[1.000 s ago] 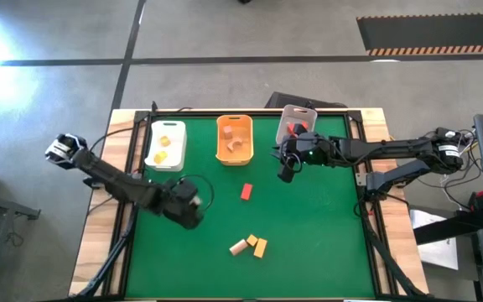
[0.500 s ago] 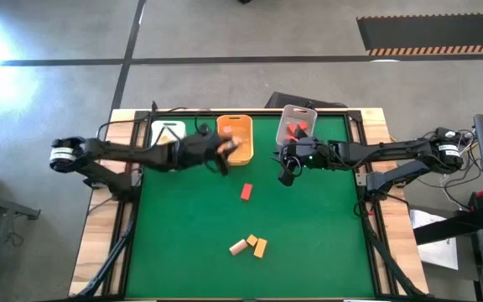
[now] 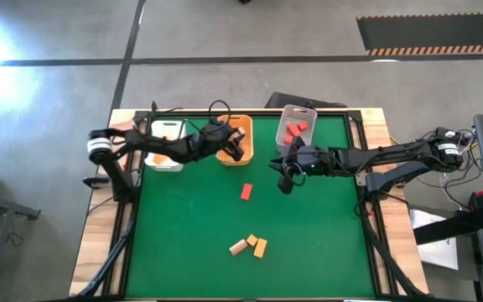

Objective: Sort & place blocks by color
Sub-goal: Put the brown block into the yellow bin

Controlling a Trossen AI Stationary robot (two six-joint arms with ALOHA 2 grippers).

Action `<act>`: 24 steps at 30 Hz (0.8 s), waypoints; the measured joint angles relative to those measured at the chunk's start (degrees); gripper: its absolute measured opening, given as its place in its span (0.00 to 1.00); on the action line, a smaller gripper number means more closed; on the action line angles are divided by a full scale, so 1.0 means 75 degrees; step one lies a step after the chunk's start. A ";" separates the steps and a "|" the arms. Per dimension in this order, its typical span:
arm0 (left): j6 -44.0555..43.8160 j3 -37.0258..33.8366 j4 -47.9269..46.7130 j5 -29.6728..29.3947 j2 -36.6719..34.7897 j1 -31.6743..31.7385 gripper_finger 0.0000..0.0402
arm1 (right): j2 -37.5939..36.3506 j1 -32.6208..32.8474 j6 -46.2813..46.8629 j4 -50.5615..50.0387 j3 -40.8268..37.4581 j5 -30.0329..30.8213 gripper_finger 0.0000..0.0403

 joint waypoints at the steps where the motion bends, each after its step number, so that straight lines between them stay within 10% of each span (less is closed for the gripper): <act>1: 0.0004 0.0000 0.0101 0.0001 0.0057 0.0017 0.31 | 0.0000 0.0023 0.0003 0.0029 -0.0008 0.0007 0.17; 24: 0.0003 -0.0018 0.0679 -0.0016 0.0167 0.0122 0.48 | 0.0020 0.0050 0.0448 0.0071 -0.0040 0.0061 0.17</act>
